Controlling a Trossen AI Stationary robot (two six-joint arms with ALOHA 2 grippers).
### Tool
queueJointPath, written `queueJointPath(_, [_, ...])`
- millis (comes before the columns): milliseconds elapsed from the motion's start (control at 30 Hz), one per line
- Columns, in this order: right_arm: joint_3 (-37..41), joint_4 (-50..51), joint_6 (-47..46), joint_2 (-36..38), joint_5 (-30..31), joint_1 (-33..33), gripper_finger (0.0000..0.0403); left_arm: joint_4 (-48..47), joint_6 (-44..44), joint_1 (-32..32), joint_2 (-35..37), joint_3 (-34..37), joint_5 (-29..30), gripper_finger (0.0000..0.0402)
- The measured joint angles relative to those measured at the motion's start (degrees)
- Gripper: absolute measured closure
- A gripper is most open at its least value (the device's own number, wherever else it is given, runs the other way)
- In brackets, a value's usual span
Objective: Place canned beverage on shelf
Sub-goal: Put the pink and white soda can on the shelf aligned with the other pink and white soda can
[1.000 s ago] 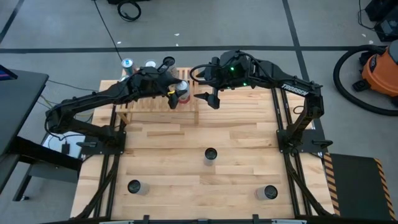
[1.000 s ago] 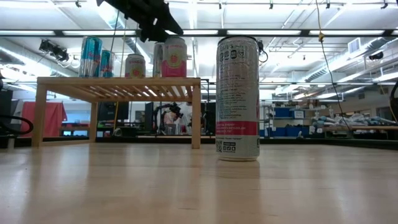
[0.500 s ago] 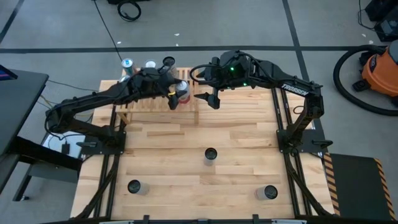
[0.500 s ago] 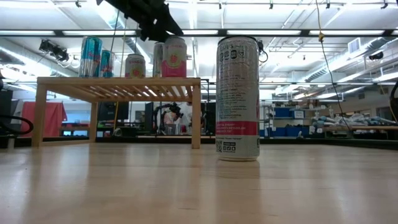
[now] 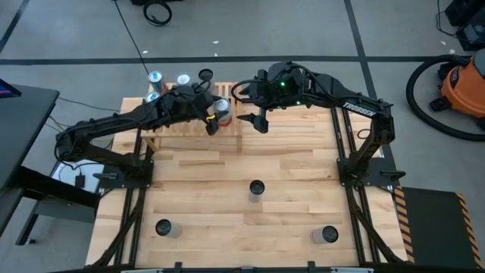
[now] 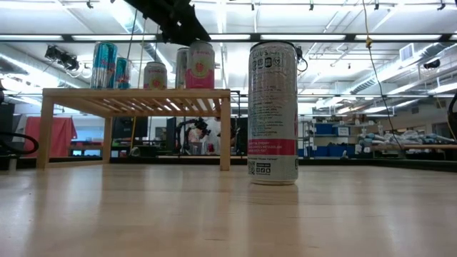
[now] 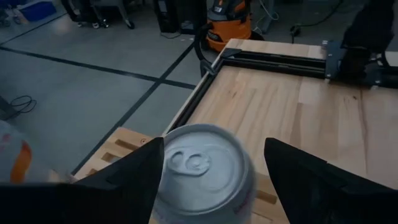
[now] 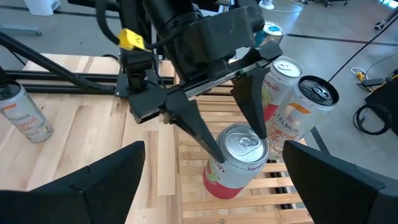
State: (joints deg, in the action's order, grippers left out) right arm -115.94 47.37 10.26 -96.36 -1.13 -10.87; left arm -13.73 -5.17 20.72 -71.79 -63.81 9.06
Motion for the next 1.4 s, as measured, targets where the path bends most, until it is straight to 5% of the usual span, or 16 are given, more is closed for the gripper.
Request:
queueJointPath(667, [0.0,0.0,0.0,0.0,0.0,0.0,0.0011,-1.2,3.5,1.7,-0.6,-0.2,0.9,0.0121])
queueJointPath(1200, [0.0,0.0,0.0,0.0,0.0,0.0,0.0011,-1.2,2.8,1.7,-0.6,-0.2,0.9,0.0167])
queueJointPath(1400, [0.0,0.0,0.0,0.0,0.0,0.0,0.0011,-1.1,2.6,1.7,-0.6,-0.2,0.7,0.0215])
